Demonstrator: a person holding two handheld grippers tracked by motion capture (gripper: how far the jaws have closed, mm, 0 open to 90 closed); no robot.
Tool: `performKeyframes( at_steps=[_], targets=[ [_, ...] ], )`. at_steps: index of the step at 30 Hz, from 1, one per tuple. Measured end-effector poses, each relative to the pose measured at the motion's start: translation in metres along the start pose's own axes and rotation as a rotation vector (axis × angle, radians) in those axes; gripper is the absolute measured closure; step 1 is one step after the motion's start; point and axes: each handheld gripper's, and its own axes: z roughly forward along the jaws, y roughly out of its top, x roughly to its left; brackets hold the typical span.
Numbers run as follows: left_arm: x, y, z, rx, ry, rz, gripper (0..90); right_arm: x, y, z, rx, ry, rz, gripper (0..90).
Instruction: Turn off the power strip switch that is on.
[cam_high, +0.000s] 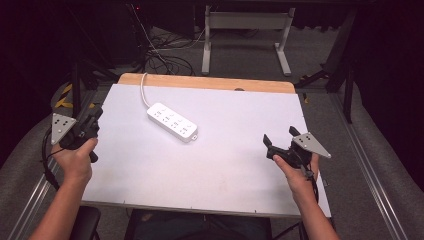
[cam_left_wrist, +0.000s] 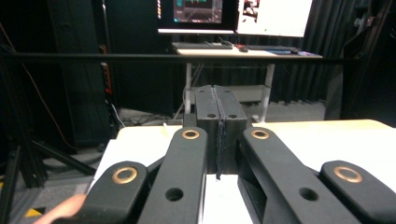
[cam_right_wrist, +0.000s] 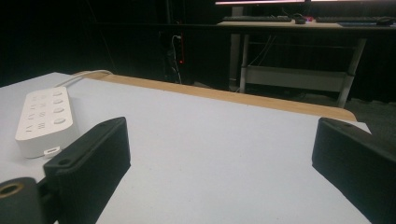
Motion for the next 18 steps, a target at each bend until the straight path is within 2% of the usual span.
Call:
performKeyframes(
  at_steps=[5,8,9,13,18],
  targets=[
    [-0.003,0.004,0.013,0.061,-0.049,-0.005,89.9,0.002,0.000,0.002,0.005,0.006,-0.006,4.8],
    [-0.006,0.010,0.028,0.111,-0.079,0.002,89.9,0.002,0.000,0.002,0.005,0.007,-0.012,4.8],
    [-0.006,0.010,0.028,0.111,-0.079,0.002,89.9,0.002,0.000,0.002,0.003,0.006,-0.012,4.8],
    [-0.005,0.016,0.041,0.171,-0.078,-0.003,90.0,0.000,0.000,0.002,0.006,0.002,-0.006,4.8],
    [-0.006,0.020,0.061,0.210,-0.059,0.037,90.0,0.000,0.001,0.003,0.004,0.006,-0.010,4.9]
  ],
)
